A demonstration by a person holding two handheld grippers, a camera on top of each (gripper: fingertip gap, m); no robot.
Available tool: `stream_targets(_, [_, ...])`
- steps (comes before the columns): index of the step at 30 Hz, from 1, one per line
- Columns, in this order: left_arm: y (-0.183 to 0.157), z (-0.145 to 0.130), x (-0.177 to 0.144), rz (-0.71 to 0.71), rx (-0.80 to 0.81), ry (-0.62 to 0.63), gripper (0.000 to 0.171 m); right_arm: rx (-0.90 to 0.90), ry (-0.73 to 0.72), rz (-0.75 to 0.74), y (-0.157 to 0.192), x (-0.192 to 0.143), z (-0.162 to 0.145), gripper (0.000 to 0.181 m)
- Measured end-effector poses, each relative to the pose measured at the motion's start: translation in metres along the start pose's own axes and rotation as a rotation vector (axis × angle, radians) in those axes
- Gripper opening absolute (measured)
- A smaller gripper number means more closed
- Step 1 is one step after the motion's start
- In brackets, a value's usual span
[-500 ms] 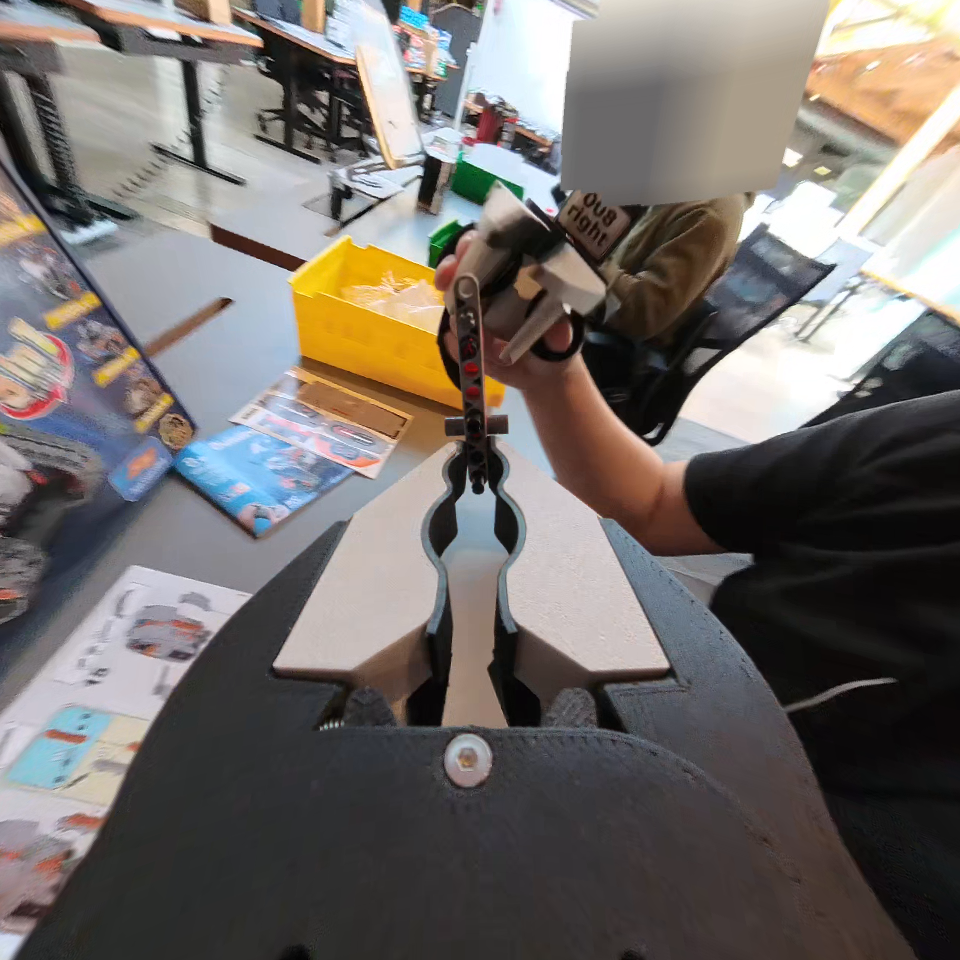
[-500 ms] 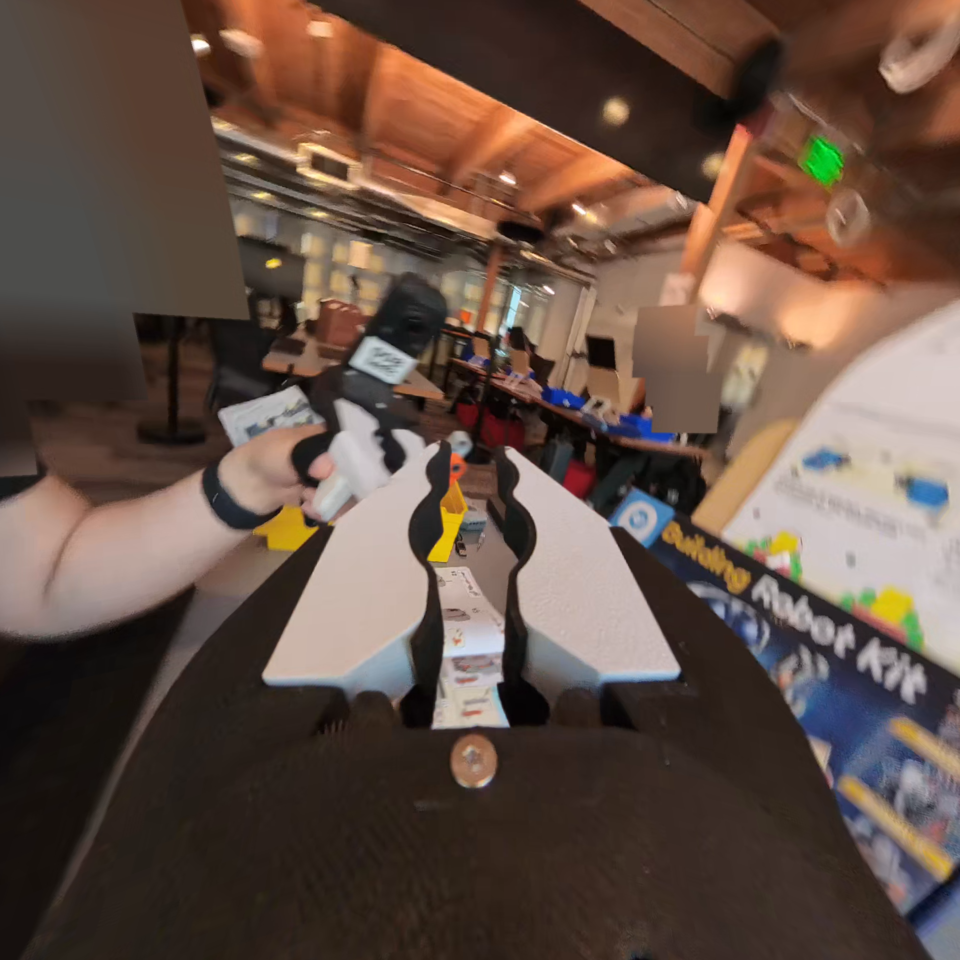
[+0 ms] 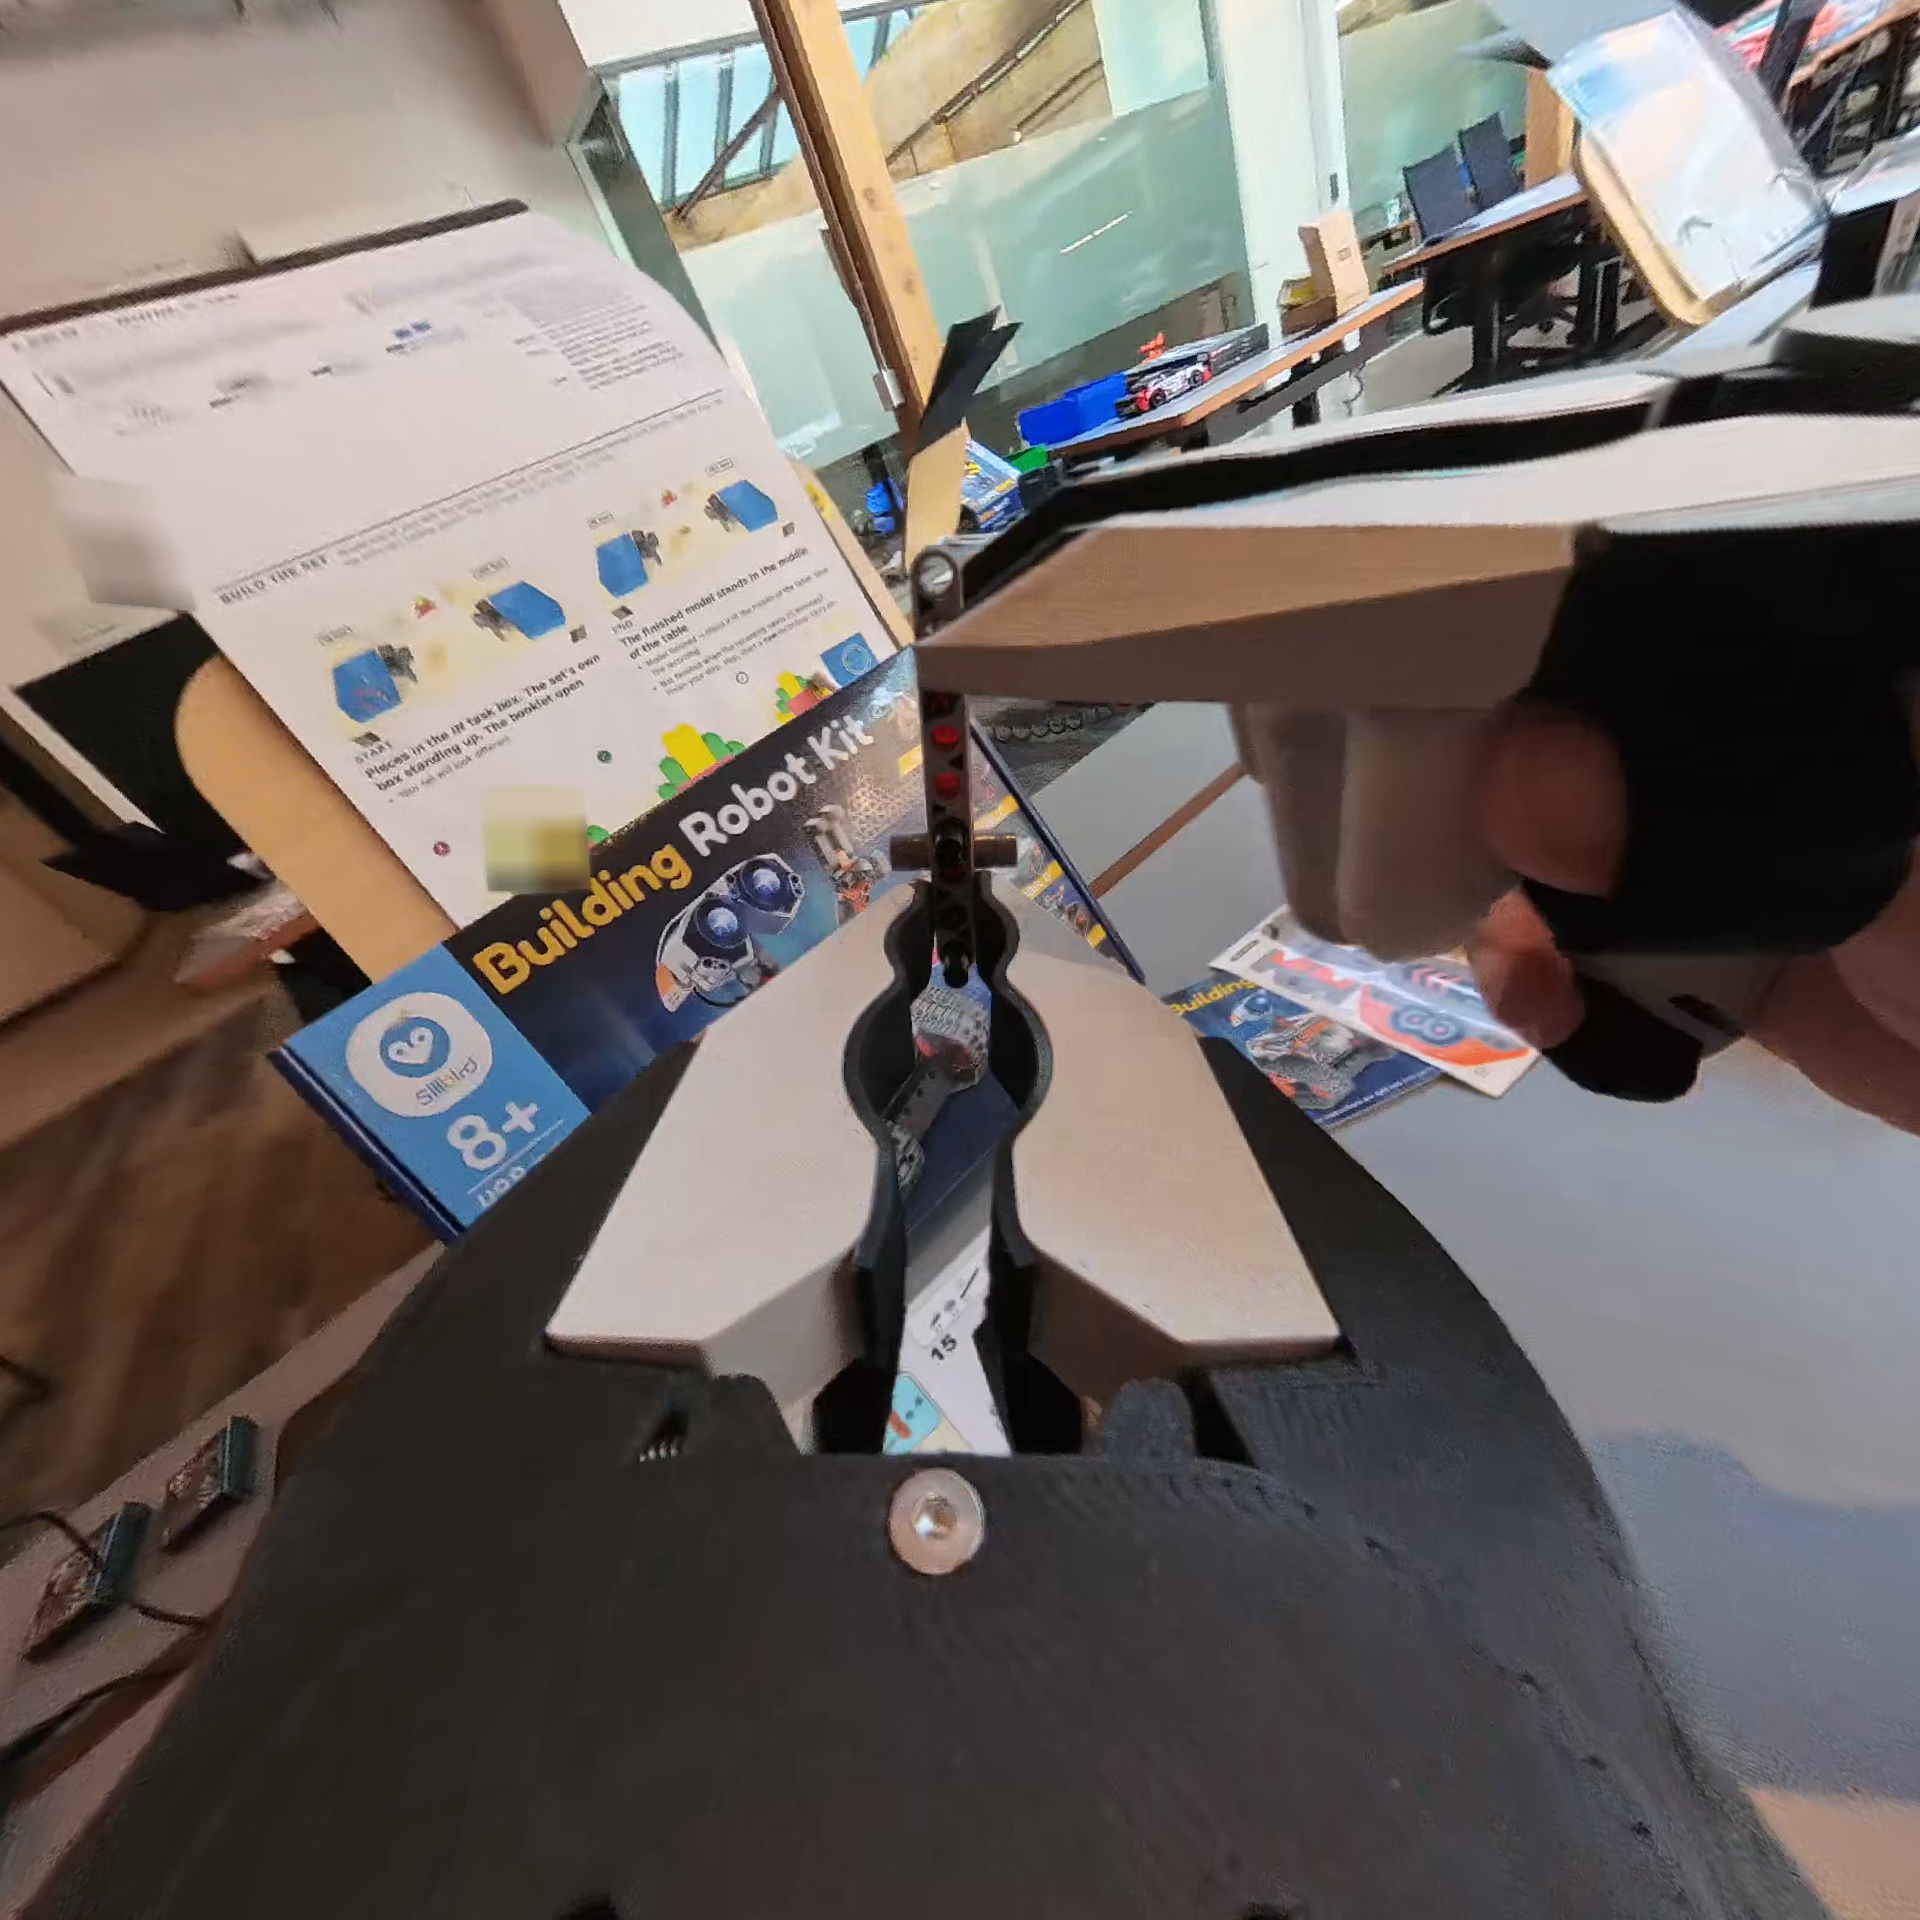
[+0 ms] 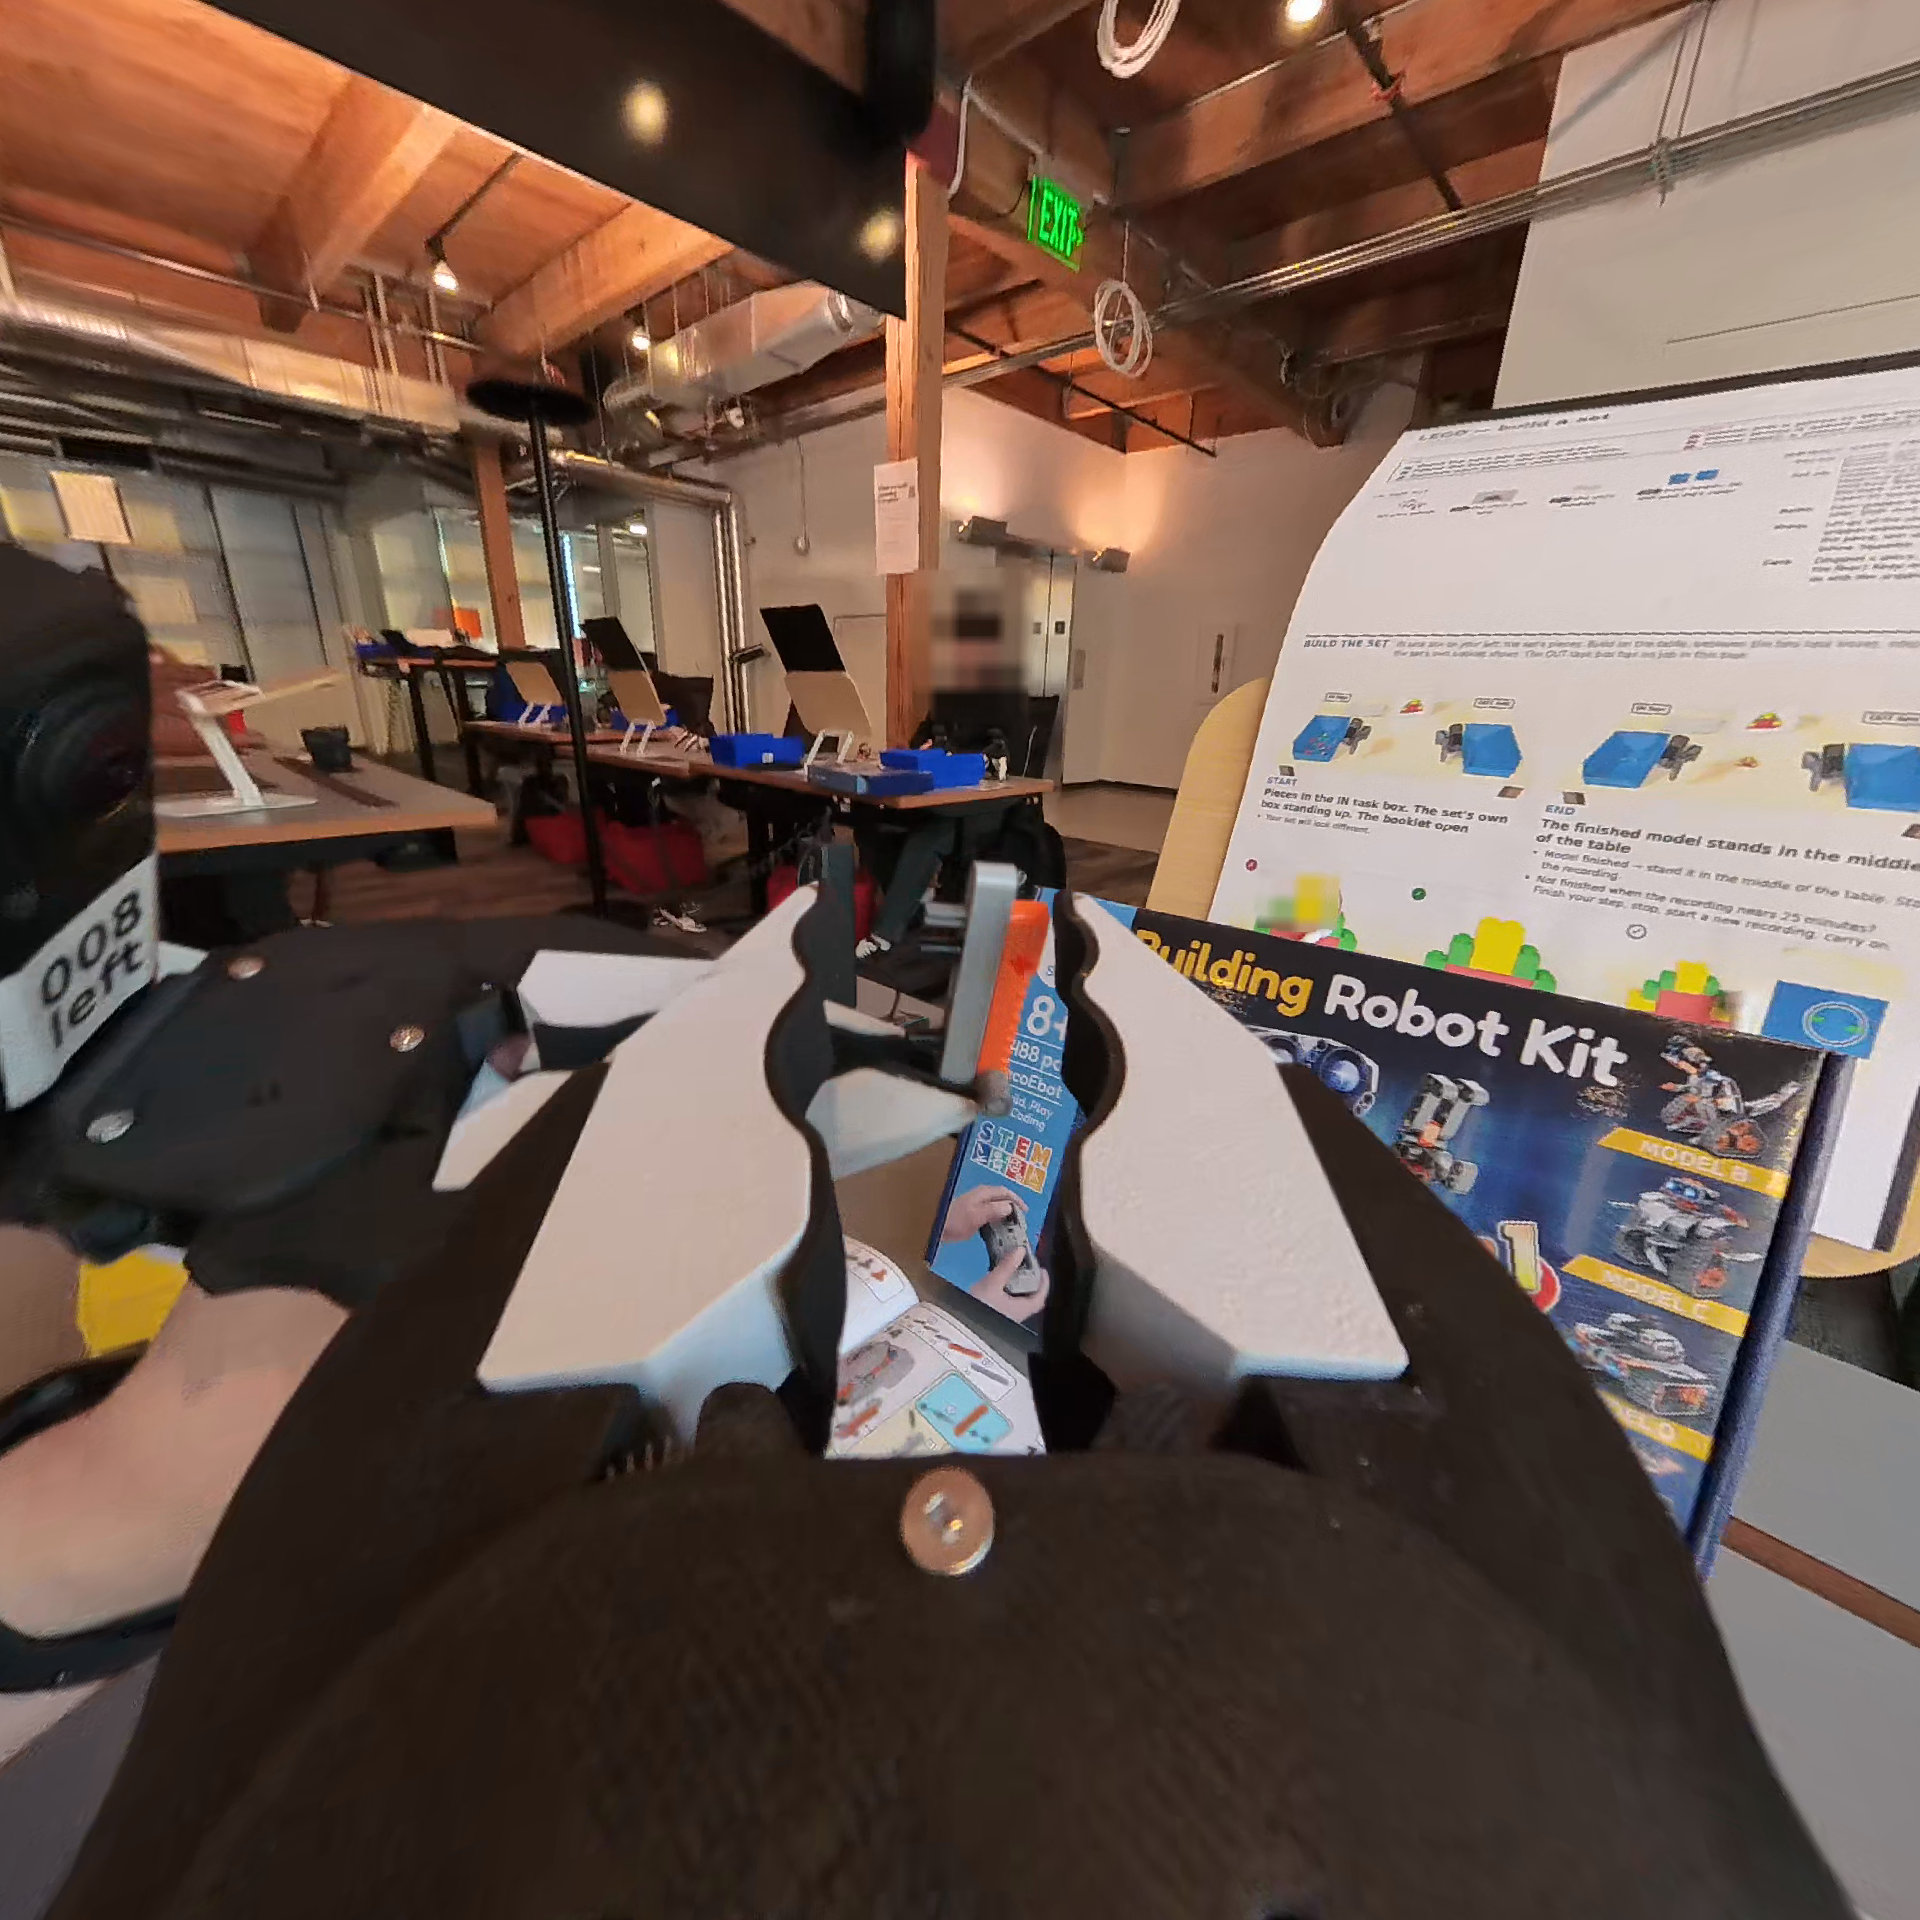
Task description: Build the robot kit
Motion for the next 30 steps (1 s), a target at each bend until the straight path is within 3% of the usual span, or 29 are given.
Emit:
stream_targets(6, [-0.012,0.001,0.002,0.01,0.035,-0.029,0.006,-0.042,0.016,-0.064,-0.011,-0.002,-0.002,0.028])
stream_targets(12, [-0.011,0.002,0.001,0.012,0.019,-0.045,0.005,0.076,0.035,0.007,-0.011,0.0,-0.006,0.027])
stream_targets(20, [-0.013,0.006,-0.001,0.021,0.049,-0.05,0.006,-0.02,-0.01,0.01,-0.008,-0.004,-0.003,0.023])
stream_targets(27, [-0.015,0.0,0.004,0.034,0.118,0.001,0.006,0.007,-0.013,0.027,-0.019,-0.004,-0.007,0.022])
stream_targets(30, [-0.017,-0.003,0.007,0.007,0.132,0.023,0.025,0.092,-0.027,0.042,-0.028,-0.008,-0.002,0.022])
Point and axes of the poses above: each gripper's, where its closed fingertips meet, x out along the fingers, z out of its top, y = z × x across the jaws, the point moved 2 cm from there along -x, back along the fingers, and after that the axes turned 2 degrees about y, right-handed, at the moved point
